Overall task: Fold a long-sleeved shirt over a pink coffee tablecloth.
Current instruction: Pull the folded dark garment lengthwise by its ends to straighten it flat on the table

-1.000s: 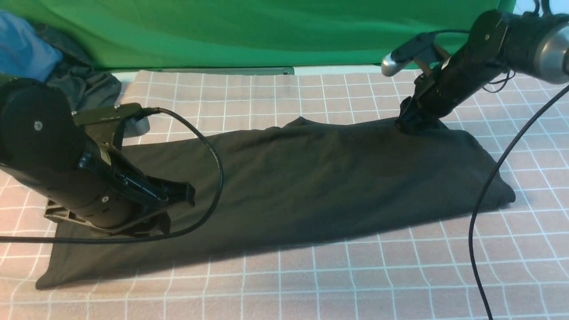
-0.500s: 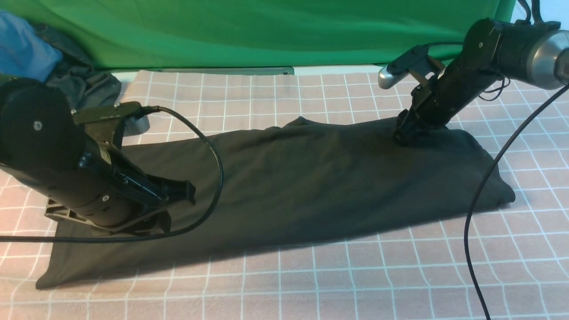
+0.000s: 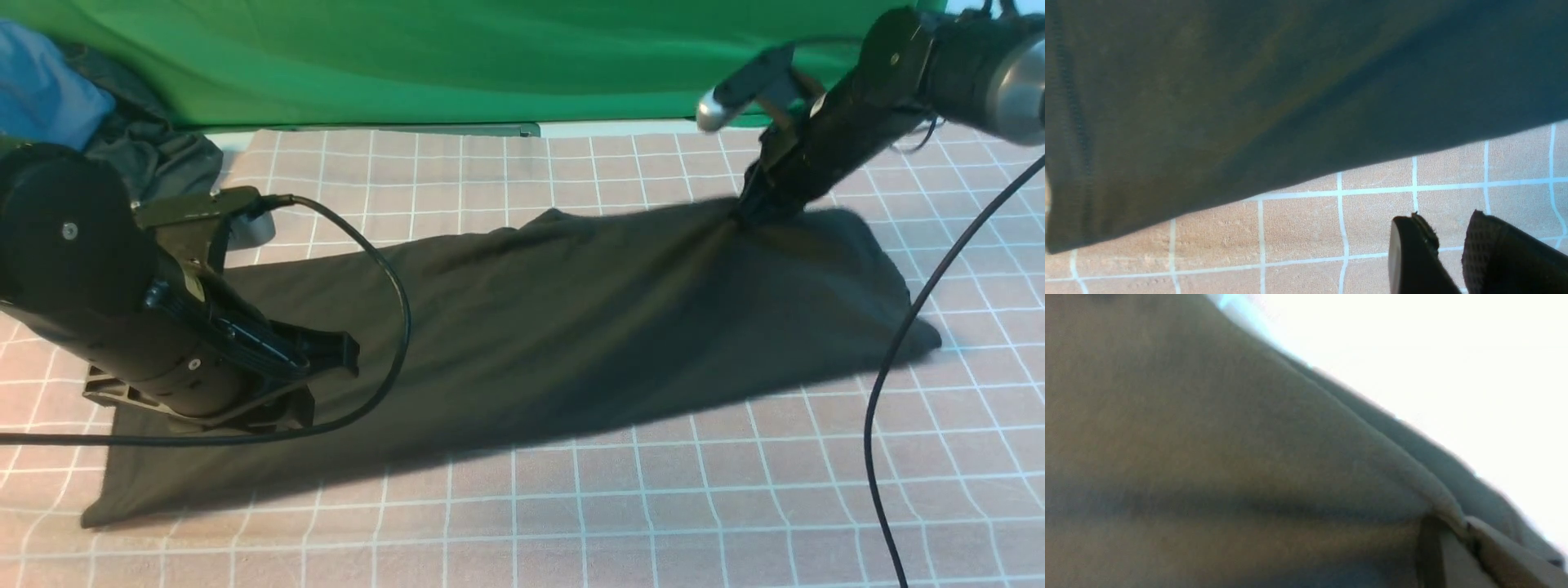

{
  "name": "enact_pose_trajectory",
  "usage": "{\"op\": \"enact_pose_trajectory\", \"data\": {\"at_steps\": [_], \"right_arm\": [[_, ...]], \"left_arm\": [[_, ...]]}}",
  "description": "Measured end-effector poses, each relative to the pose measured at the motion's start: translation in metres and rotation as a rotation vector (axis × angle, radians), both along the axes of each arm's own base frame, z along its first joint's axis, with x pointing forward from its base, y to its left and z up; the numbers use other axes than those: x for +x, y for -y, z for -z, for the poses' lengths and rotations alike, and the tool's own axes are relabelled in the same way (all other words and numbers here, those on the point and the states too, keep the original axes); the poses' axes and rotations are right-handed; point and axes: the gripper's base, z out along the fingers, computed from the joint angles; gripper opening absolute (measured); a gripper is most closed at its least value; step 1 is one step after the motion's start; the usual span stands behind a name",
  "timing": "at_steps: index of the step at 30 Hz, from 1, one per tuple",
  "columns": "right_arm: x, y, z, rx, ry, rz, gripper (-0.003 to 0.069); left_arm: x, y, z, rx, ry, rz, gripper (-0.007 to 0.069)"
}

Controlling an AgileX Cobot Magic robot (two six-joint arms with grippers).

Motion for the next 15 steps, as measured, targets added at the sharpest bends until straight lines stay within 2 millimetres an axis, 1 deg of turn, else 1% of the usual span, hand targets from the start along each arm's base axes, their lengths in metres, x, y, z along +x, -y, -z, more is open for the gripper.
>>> {"op": "enact_pose_trajectory", "data": {"at_steps": [3,6,7,9,10,15], "right_arm": [[0.005,0.001,-0.002,-0.002,0.061,0.009,0.0064],[0.009,0.001,0.004,-0.003,0.081,0.016,0.0083],[0.011,0.001,0.007,-0.006,0.087,0.017,0.0099],[0.014,0.001,0.013,-0.009,0.103,0.021,0.0141],[0.016,0.001,0.015,-0.009,0.115,0.024,0.0175],[0.022,0.001,0.018,0.008,0.172,0.055,0.0302]], "left_arm": [[0.0,0.0,0.0,0.0,0.0,0.0,0.0212],[0.0,0.0,0.0,0.002,-0.003,0.002,0.0212],[0.0,0.0,0.0,0.002,-0.003,0.004,0.0212],[0.0,0.0,0.0,0.003,-0.002,0.006,0.0212],[0.0,0.0,0.0,0.005,-0.002,0.011,0.0212],[0.0,0.0,0.0,0.006,-0.001,0.015,0.0212]]}}
